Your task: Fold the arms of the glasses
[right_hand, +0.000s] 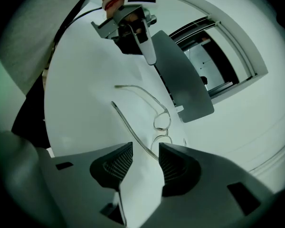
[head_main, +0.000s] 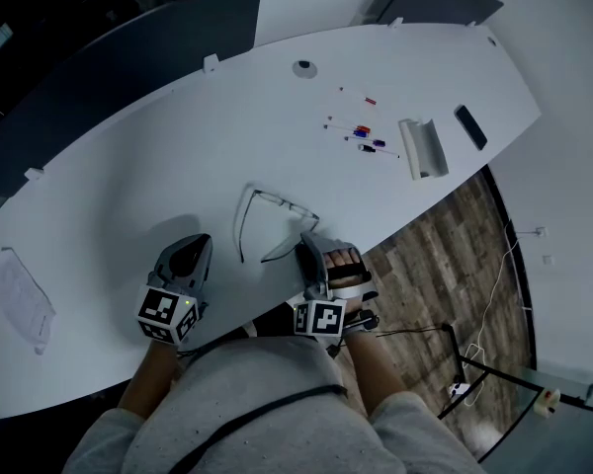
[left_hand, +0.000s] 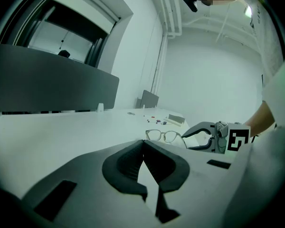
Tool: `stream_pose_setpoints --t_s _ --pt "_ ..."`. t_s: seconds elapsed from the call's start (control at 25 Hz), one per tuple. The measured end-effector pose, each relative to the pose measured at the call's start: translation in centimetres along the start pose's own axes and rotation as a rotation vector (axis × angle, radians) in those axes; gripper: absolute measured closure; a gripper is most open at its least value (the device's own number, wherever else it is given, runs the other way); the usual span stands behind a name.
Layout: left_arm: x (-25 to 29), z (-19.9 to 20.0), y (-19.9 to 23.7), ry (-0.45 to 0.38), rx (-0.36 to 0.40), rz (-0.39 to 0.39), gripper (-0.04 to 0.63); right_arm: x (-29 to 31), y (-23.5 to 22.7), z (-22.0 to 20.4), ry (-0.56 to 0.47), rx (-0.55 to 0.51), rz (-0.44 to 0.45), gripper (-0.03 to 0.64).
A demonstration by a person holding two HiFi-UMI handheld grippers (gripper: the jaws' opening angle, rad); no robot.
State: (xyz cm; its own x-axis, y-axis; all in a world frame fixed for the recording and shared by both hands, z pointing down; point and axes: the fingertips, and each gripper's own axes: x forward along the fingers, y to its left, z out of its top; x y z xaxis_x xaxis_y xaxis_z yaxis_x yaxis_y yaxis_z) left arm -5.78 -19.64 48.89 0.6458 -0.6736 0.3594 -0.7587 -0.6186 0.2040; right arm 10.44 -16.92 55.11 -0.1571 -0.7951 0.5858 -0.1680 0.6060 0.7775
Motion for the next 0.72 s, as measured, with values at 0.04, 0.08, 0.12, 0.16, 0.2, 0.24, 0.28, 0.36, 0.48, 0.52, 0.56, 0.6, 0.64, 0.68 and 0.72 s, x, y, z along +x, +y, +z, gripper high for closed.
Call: stream_pose_setpoints --t_s 0.04,0.08,0.12,0.16,0.2,0.24,0.28,0.36,0.48,0.52,0.56,0.6,0.64,0.68,0.72 --pt "0.1 0.0 0.0 0.002 -0.002 0.002 0.580 0.3 -0.1 -0.1 0.004 -0.018 -0.013 0.454" --pt "0.1 -0.1 0.1 0.004 -0.004 0.004 0.581 0.4 -0.2 -0.1 0.002 -0.030 -0.026 0.454" --pt "0.1 -0.1 0.1 0.006 -0.005 0.006 0.581 0.5 -0.3 0.0 -0.003 -0.038 -0.038 0.454" --pt "0.1 -0.2 0.0 0.009 -0.005 0.007 0.581 0.6 -0.3 0.0 -0.007 -0.043 -0.048 0.468" --pt "0.1 -0.3 0.0 0.011 -0.005 0.008 0.581 0.6 -0.4 0.0 -0.011 -0.044 -0.057 0.476" --pt "0.0 -0.4 0.0 0.012 -0.006 0.009 0.580 0.5 -0.5 0.1 -0.015 -0.044 -0.067 0.500" --pt "0.0 -0.4 0.0 0.012 -0.007 0.011 0.580 0.5 -0.6 0.1 -0.020 -0.043 -0.076 0.506" --pt "-0.1 -0.6 0.0 0.012 -0.009 0.017 0.581 0.3 -1.0 0.4 -0.044 -0.035 -0.095 0.525" --pt "-0.4 -0.7 0.4 0.009 -0.011 0.030 0.580 -0.3 -1.9 1.1 -0.110 0.000 -0.125 0.571" --pt "-0.5 -0.7 0.6 0.008 -0.011 0.036 0.581 -0.5 -2.1 1.4 -0.135 0.014 -0.129 0.583" --pt "-0.6 -0.8 0.8 0.006 -0.011 0.042 0.581 -0.8 -2.3 1.6 -0.159 0.027 -0.129 0.583" --pt "-0.7 -0.8 0.9 0.006 -0.011 0.047 0.581 -1.0 -2.4 1.9 -0.180 0.039 -0.125 0.584" --pt "-0.9 -0.8 1.1 0.005 -0.012 0.052 0.580 -1.3 -2.4 2.2 -0.200 0.051 -0.119 0.584" --pt "-1.0 -0.8 1.2 0.004 -0.012 0.055 0.581 -1.5 -2.4 2.5 -0.219 0.064 -0.113 0.584" --pt "-1.2 -0.8 1.3 0.002 -0.012 0.058 0.581 -1.8 -2.5 2.8 -0.236 0.081 -0.106 0.586"
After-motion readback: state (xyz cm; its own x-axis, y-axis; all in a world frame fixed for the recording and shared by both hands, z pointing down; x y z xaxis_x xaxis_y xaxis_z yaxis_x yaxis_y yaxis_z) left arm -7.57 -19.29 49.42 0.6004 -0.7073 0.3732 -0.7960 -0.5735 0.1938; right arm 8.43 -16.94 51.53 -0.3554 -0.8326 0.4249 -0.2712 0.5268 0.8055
